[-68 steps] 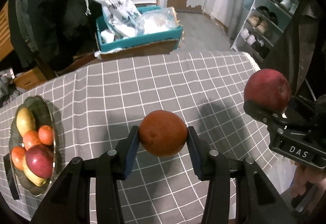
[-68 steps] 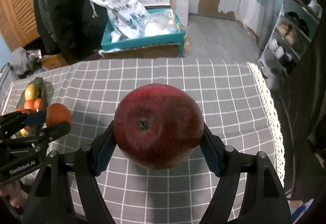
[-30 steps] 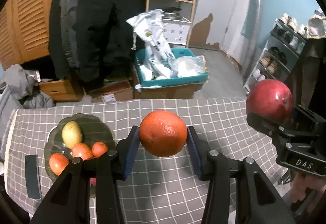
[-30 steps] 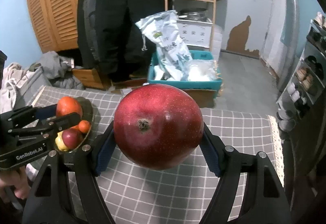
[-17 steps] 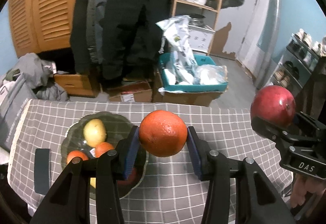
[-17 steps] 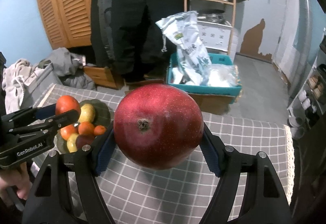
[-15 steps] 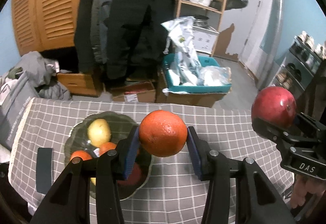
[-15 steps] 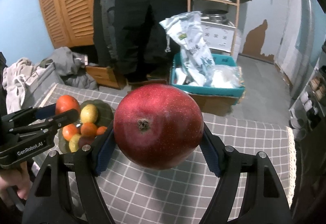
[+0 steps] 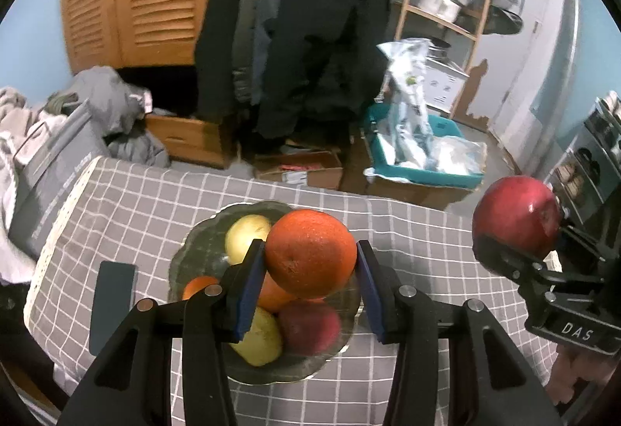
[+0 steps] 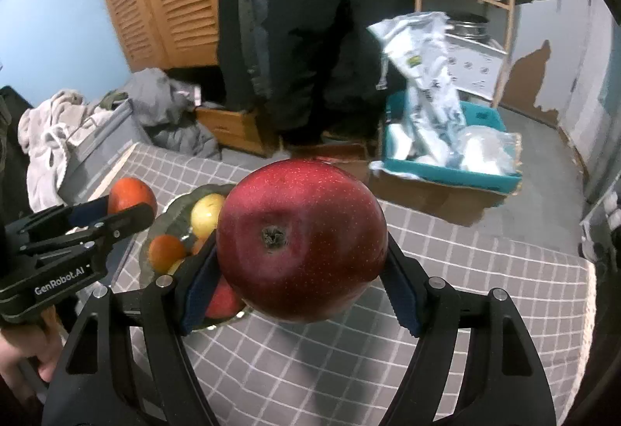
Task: Organize fruits
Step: 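Lower the tangerine into the bowl and open the left tool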
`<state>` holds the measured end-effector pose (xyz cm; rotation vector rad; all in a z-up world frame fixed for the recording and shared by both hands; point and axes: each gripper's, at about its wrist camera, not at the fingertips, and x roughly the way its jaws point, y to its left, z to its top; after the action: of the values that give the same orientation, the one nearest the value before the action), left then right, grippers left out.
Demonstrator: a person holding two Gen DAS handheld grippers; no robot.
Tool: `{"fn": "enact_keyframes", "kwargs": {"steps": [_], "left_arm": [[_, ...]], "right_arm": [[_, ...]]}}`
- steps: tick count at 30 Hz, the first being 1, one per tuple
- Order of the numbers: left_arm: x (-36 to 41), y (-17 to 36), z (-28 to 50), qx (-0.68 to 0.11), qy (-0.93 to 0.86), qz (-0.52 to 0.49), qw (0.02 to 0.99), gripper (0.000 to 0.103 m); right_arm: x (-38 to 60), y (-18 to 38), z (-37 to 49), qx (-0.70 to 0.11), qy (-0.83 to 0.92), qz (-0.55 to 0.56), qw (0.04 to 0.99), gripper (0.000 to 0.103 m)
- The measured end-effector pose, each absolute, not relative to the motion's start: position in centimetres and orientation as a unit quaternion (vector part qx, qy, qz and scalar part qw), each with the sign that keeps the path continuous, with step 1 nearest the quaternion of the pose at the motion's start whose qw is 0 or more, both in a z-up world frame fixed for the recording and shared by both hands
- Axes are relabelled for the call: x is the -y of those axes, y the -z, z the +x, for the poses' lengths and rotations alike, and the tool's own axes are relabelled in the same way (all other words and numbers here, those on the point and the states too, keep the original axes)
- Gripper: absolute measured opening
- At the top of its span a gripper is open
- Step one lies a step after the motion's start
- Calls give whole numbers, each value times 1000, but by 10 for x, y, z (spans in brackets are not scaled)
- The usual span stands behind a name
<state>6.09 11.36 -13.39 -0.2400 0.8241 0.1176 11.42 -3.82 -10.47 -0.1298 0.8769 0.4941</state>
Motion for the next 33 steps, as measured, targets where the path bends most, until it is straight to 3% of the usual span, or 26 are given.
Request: {"fn": "enact_keyframes", "kwargs": {"steps": [33], "left_arm": [[-189, 243, 90, -496, -113, -170, 844, 47]], "right_arm": [[-58, 207, 171, -516, -273, -70, 809, 76]]}}
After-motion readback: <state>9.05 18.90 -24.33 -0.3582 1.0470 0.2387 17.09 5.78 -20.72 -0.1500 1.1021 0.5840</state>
